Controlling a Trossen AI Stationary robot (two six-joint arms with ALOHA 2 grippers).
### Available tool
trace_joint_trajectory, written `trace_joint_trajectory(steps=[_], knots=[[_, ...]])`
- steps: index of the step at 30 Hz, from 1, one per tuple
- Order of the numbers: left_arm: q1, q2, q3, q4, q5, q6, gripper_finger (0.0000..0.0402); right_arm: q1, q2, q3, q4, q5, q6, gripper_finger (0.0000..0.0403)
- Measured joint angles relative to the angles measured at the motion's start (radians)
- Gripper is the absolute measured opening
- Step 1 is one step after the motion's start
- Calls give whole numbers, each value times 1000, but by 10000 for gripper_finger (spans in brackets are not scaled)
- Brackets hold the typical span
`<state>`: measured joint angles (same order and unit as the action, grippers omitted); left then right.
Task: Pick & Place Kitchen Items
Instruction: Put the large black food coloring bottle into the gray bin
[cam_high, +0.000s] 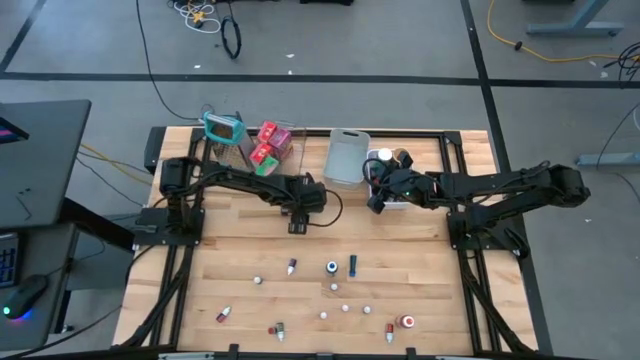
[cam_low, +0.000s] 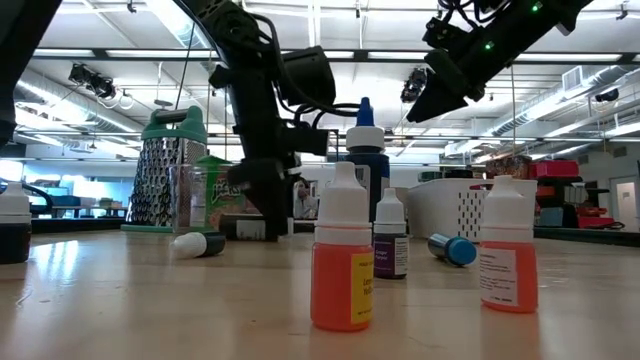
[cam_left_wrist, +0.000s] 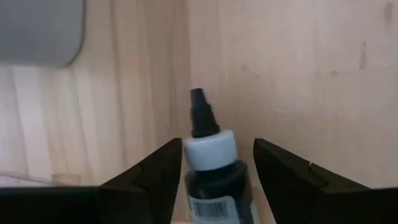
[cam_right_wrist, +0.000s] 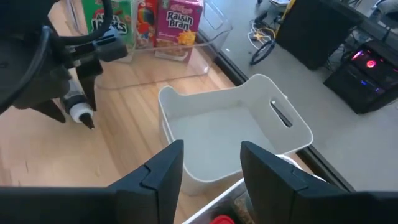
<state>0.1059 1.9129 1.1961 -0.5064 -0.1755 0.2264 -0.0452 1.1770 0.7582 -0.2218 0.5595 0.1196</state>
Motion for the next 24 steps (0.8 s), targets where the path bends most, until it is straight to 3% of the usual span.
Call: trace_joint_trajectory(steps=[5, 13, 24], knots=[[-4, -3, 2, -1, 43, -28, 200, 0, 0, 0, -2, 0, 0, 169], [-3, -3, 1, -6, 56, -75, 115, 0, 0, 0, -2, 0, 0, 169], [-40, 4, 64, -31, 34, -146, 118, 0, 0, 0, -2, 0, -1, 169]])
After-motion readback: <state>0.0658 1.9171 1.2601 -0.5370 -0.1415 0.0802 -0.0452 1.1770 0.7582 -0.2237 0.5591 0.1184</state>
